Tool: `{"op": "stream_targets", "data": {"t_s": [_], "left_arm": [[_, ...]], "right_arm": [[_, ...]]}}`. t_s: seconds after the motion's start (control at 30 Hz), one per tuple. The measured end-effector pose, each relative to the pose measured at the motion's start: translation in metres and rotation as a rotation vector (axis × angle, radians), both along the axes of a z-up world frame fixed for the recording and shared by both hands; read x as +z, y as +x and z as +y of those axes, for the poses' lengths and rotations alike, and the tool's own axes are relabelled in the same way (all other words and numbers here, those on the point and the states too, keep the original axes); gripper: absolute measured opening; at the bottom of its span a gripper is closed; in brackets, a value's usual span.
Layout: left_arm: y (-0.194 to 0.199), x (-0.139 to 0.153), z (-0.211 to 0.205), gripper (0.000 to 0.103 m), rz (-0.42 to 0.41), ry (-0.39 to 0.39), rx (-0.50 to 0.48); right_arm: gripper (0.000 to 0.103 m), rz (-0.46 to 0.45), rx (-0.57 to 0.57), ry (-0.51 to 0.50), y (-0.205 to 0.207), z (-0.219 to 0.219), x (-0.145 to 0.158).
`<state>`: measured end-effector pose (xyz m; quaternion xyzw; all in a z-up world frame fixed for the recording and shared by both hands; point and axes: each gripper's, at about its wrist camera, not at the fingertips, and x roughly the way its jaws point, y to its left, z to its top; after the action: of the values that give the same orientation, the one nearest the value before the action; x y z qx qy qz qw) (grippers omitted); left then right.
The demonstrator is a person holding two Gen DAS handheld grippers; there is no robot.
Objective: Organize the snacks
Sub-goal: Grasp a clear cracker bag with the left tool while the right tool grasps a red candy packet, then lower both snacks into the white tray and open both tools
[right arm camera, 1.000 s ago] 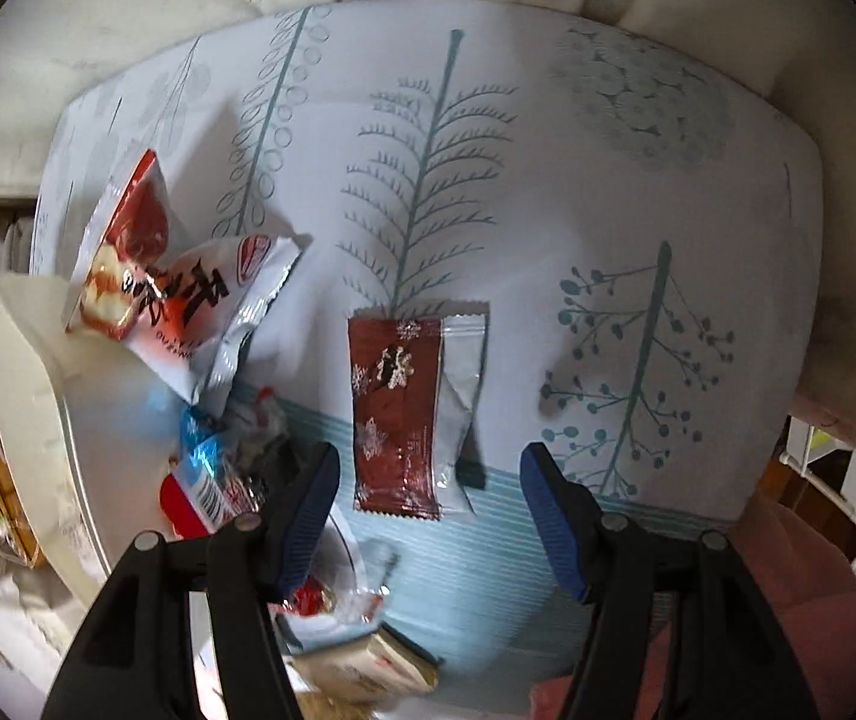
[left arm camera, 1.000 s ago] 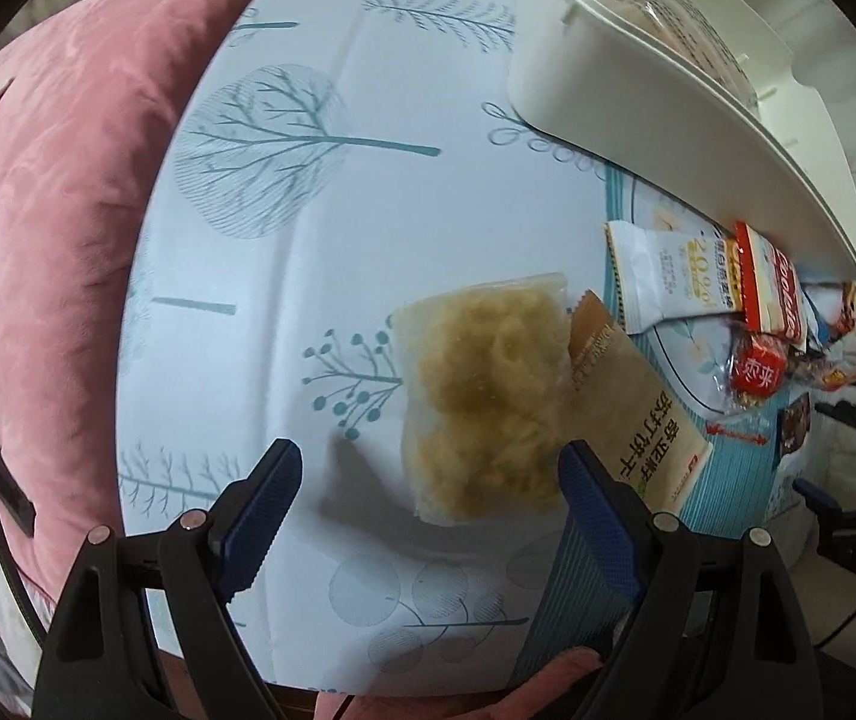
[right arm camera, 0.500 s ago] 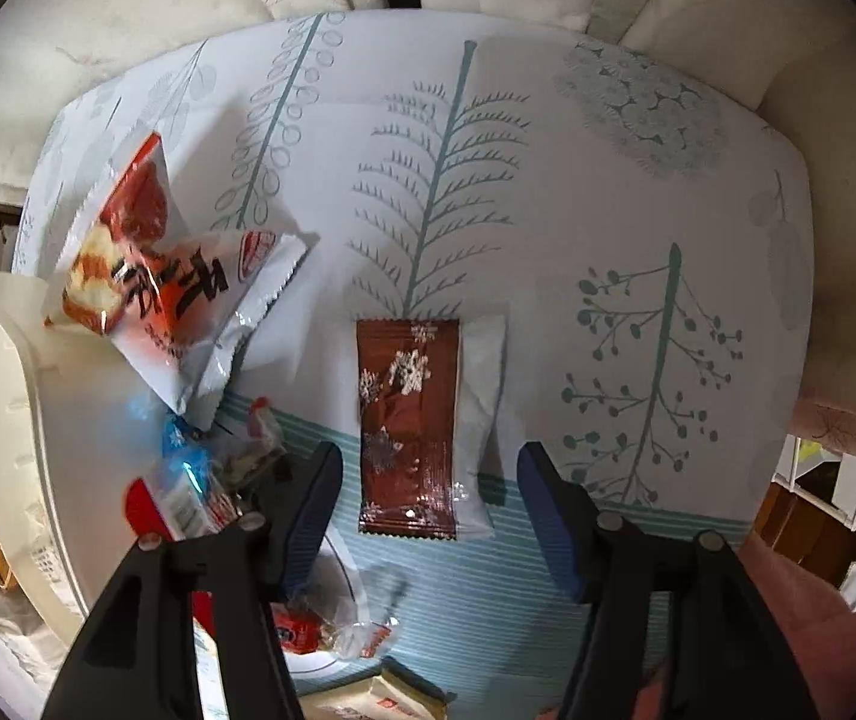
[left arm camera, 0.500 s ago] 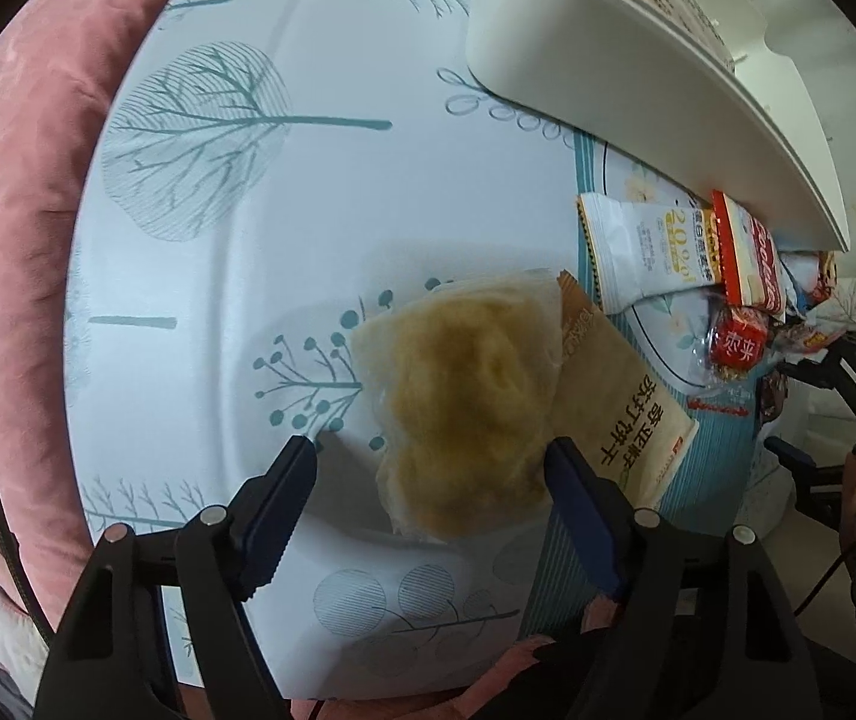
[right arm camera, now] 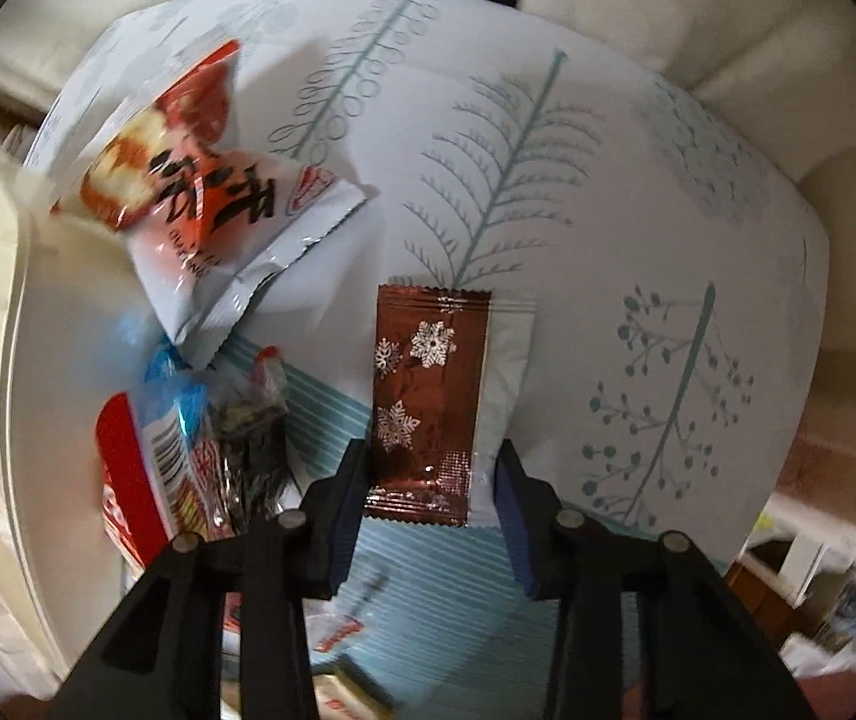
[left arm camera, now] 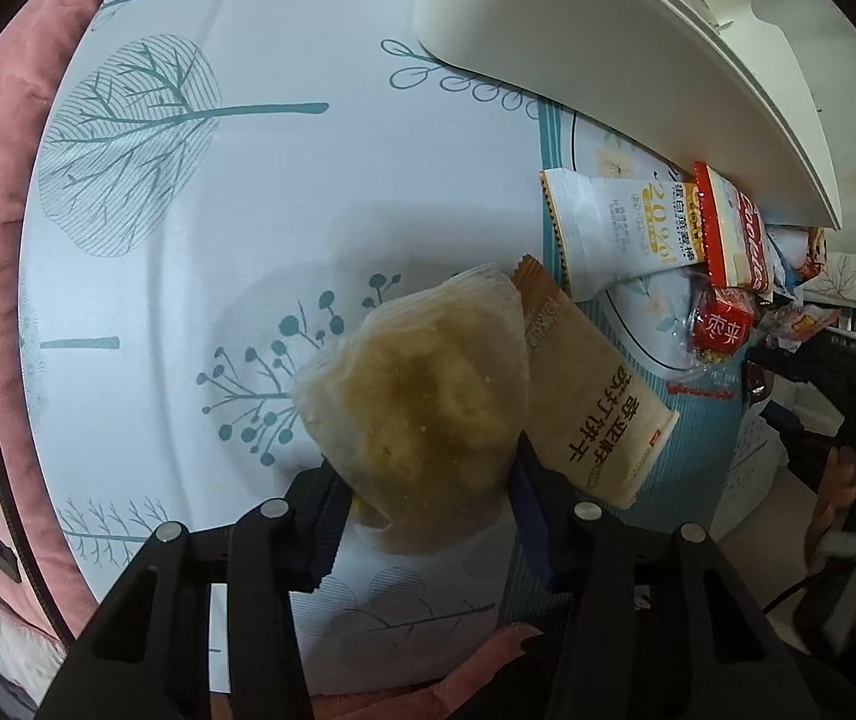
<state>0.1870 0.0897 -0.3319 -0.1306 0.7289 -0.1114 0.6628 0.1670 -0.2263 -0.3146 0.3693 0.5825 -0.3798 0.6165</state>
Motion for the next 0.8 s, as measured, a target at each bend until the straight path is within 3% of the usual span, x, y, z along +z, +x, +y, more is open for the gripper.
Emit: {"op": "stream_targets", "data": {"t_s": [0.37,0.5,0.8], "left_arm": [[0.003,0.009,0.012,0.043,-0.005,0.023,0.049],[0.007,0.025,0.023,0.043,-0.019,0.008,0.091],[0.016,0.077,0.053,0.043,-0.108,-0.007,0.126]], "right_arm": [[0.038,-0.076,0.117,-0.095,0.001,-0.005,0.032],[0.038,-0.095,0.202,-0.155,0.003,-0.003,0.049],[0.038,-0.172,0.262,-0.260,0.002,-0.023,0.079]]}}
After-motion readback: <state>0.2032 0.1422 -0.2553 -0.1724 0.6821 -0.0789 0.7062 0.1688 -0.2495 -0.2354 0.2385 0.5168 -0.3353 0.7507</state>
